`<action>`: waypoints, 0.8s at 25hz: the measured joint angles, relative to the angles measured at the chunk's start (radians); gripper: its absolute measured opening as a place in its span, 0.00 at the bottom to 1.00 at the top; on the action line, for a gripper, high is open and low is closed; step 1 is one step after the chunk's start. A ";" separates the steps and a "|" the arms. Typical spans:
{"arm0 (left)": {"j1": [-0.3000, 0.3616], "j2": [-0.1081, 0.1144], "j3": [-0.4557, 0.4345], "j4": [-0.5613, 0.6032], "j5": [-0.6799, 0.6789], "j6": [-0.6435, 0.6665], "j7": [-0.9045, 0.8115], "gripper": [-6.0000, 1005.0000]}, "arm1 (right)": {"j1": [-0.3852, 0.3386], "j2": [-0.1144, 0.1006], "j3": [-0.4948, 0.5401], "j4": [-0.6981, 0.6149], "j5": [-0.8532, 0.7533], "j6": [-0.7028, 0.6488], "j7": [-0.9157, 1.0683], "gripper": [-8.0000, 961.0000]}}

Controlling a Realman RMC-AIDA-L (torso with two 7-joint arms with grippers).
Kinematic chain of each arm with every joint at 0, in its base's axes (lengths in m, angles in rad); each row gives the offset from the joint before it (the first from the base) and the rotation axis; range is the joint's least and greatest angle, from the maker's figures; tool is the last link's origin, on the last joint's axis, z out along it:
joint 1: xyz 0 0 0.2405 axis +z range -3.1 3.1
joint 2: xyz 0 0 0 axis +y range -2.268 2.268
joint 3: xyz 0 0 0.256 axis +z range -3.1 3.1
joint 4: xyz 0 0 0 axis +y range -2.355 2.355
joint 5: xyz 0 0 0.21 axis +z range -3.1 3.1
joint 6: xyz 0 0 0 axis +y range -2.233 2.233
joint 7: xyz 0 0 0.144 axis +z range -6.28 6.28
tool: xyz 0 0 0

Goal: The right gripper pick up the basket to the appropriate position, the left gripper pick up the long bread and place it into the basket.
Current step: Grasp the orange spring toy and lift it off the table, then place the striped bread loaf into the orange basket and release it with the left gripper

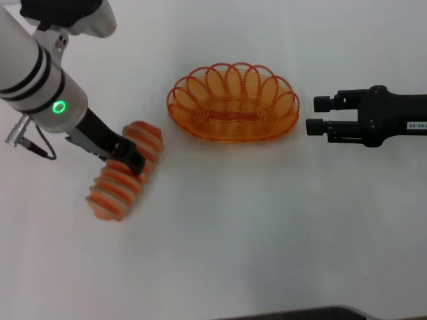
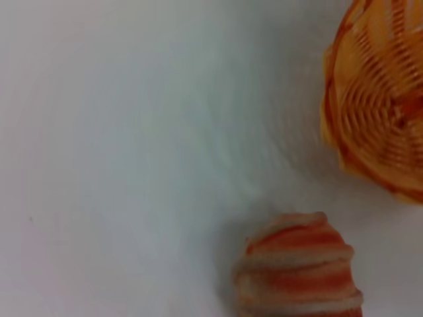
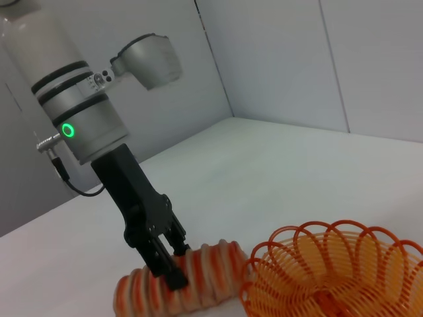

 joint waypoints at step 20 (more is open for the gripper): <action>-0.039 0.006 -0.269 0.225 -0.077 0.018 0.313 0.46 | -0.006 -0.001 0.007 0.001 0.000 -0.009 0.000 0.63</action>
